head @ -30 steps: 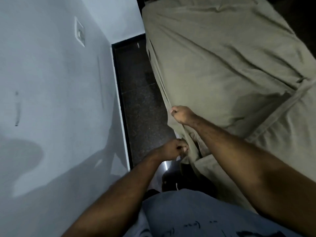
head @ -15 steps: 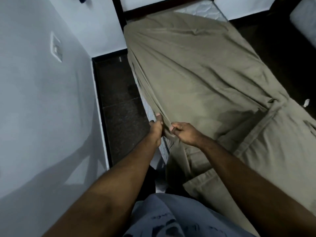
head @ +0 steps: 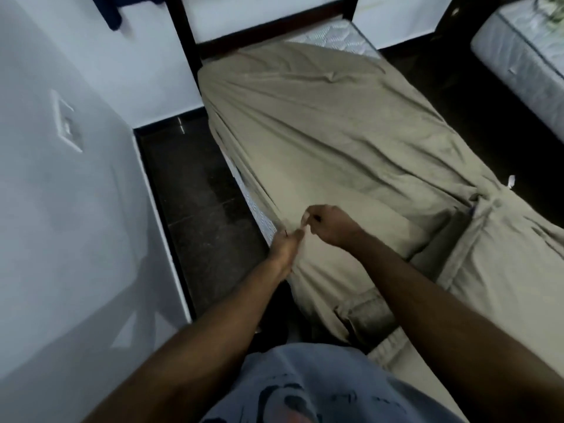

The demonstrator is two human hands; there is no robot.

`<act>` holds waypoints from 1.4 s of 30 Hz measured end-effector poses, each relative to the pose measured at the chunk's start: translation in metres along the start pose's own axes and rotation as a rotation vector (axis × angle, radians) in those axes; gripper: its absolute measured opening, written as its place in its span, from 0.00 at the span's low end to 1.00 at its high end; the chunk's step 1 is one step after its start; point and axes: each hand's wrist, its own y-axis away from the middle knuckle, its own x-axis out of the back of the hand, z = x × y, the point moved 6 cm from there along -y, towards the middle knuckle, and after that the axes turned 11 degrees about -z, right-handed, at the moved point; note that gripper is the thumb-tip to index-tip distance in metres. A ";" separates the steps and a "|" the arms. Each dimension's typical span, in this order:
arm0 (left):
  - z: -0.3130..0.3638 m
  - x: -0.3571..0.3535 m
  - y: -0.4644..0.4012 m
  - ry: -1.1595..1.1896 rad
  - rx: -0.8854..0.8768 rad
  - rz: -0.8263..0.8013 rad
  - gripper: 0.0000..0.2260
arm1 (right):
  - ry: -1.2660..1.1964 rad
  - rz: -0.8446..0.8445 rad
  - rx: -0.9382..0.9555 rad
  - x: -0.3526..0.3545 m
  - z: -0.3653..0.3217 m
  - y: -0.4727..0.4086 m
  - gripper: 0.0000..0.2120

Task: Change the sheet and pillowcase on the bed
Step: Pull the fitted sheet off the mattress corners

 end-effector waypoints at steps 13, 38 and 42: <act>0.005 0.061 0.008 -0.305 0.026 -0.350 0.19 | 0.482 -0.292 -0.190 -0.065 -0.100 -0.148 0.35; 0.149 0.090 -0.129 0.412 0.097 0.054 0.22 | 0.098 -0.185 0.143 0.052 -0.070 -0.137 0.06; 0.186 0.080 -0.162 0.456 0.084 0.129 0.19 | 0.260 -0.228 0.243 0.069 -0.067 -0.140 0.07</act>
